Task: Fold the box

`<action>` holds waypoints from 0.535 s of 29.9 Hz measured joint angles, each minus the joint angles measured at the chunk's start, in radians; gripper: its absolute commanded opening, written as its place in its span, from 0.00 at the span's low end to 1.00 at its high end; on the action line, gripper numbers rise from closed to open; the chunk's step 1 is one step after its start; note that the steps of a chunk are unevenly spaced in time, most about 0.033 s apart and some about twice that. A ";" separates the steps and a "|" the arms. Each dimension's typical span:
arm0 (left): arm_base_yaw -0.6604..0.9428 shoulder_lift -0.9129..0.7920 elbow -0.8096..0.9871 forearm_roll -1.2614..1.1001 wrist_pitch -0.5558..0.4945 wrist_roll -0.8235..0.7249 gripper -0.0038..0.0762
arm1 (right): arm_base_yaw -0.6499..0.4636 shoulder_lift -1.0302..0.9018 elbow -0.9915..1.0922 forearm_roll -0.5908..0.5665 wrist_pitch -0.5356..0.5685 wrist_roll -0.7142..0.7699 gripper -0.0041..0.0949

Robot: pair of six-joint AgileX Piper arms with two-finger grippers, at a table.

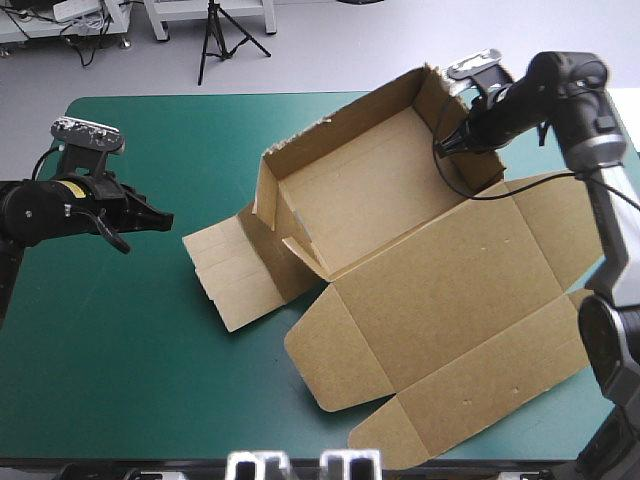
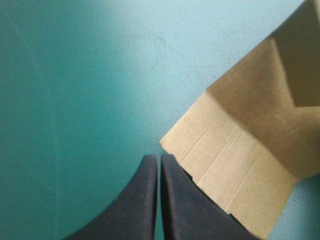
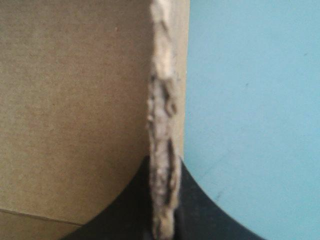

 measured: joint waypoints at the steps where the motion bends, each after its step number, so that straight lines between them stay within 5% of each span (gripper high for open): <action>1: 0.001 0.012 0.000 0.001 -0.002 0.000 0.06 | -0.020 -0.031 0.000 0.020 0.000 -0.013 0.02; 9: 0.115 0.147 0.000 -0.032 -0.052 0.013 0.07 | -0.197 -0.187 -0.002 0.126 0.000 -0.048 0.02; 16: 0.304 0.232 0.000 -0.398 -0.050 0.182 0.07 | -0.263 -0.212 -0.002 0.198 0.000 -0.064 0.02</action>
